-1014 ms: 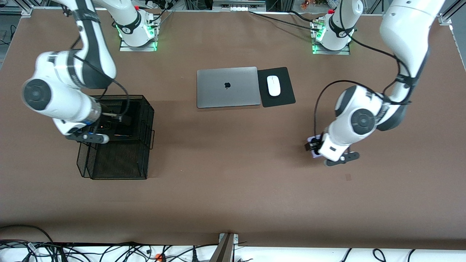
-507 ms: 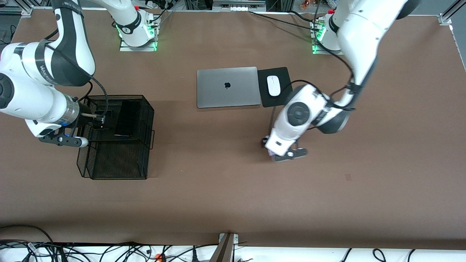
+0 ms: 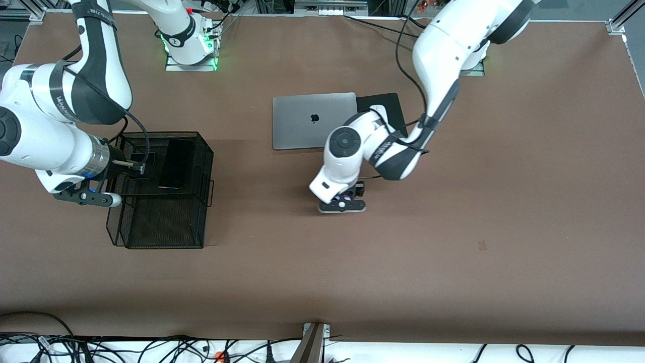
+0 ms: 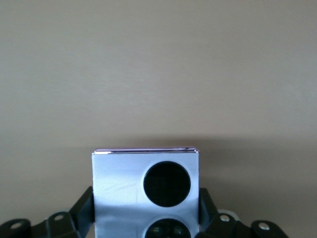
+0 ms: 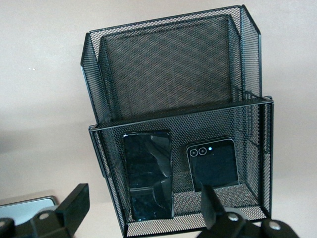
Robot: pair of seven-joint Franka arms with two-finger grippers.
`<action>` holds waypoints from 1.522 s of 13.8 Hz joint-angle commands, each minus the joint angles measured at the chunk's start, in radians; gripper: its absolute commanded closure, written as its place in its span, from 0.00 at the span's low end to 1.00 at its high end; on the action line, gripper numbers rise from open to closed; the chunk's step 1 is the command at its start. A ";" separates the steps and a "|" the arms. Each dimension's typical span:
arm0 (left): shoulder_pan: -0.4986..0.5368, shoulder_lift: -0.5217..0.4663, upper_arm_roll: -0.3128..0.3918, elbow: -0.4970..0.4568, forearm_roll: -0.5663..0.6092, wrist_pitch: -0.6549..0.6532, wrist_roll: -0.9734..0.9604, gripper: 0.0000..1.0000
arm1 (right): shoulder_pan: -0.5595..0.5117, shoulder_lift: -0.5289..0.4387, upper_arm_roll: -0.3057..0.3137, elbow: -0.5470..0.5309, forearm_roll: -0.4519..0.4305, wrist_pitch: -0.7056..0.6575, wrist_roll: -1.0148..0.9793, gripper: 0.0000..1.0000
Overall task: Place phones with both arms
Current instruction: 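Lift the white flip phone with the left gripper and carry it toward the laptop, then lower the white phone onto the table and open the left gripper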
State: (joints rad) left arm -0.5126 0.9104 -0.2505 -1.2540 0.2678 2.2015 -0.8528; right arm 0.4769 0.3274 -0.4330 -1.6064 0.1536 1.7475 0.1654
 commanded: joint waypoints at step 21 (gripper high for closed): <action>-0.142 0.148 0.163 0.203 0.016 0.015 -0.104 0.00 | -0.011 0.010 0.007 0.029 0.020 -0.026 -0.014 0.00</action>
State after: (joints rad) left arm -0.6498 1.0573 -0.1028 -1.0816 0.2680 2.2386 -0.9457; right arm 0.4768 0.3276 -0.4324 -1.6060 0.1536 1.7471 0.1654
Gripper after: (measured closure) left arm 0.000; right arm 0.000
